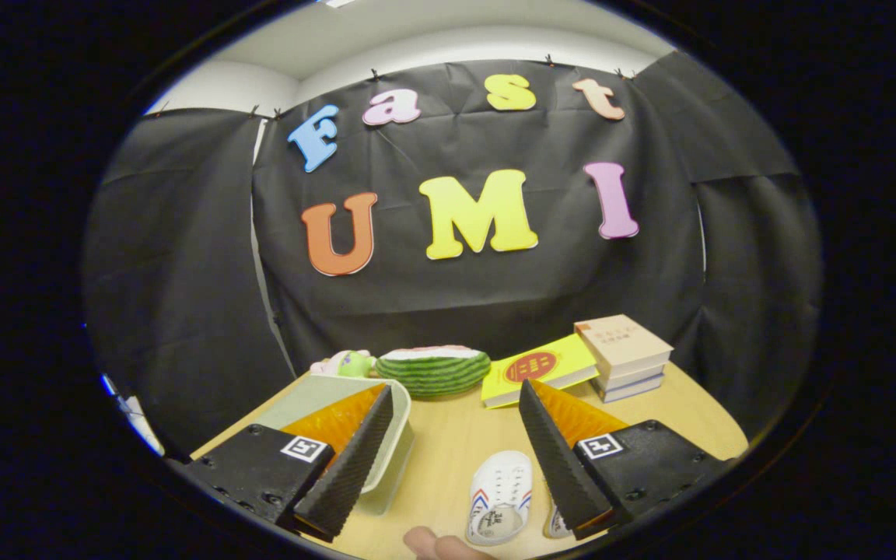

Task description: Open the storage box then place both shoes into the box .Put the left shoe in first, then the right shoe, with the right side of both shoes facing outward in a uniform manner.

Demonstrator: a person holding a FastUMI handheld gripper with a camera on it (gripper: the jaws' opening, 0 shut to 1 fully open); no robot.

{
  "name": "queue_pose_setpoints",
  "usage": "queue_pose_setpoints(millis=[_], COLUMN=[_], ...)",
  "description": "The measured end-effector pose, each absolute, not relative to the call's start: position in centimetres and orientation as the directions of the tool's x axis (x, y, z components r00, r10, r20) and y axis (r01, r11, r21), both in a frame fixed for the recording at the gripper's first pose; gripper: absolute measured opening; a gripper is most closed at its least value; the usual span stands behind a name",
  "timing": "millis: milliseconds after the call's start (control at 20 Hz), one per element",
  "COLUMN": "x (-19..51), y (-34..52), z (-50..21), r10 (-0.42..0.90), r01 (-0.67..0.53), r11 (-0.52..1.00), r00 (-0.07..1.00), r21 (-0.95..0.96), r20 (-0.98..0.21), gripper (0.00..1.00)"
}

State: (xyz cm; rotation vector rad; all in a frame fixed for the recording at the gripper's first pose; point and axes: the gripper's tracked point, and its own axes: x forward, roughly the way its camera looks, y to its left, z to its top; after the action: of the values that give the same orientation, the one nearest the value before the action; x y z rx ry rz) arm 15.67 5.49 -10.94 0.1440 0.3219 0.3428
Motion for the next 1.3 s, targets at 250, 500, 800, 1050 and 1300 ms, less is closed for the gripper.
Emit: queue_pose_setpoints(millis=[250, 500, 800, 1050, 1300], x=[20.2, 22.5, 22.5, 21.7, 21.8], y=[7.8, 11.0, 13.8, 16.3, 17.8], z=[-14.4, -19.4, -23.5, -24.2, -24.1], r10=[0.515, 0.692, 0.868, 0.968, 0.995], r01=[-0.361, -0.429, -0.339, -0.119, 0.003], r11=[0.837, 0.710, 0.486, 0.234, 0.096], r00=[0.774, 0.575, 0.296, 0.120, 0.022], r21=[0.411, 0.559, 0.806, 0.965, 0.995], r20=[-0.369, -0.437, -0.399, -0.220, -0.096], gripper=[1.00, 1.00, 0.99, 0.98, 0.98])
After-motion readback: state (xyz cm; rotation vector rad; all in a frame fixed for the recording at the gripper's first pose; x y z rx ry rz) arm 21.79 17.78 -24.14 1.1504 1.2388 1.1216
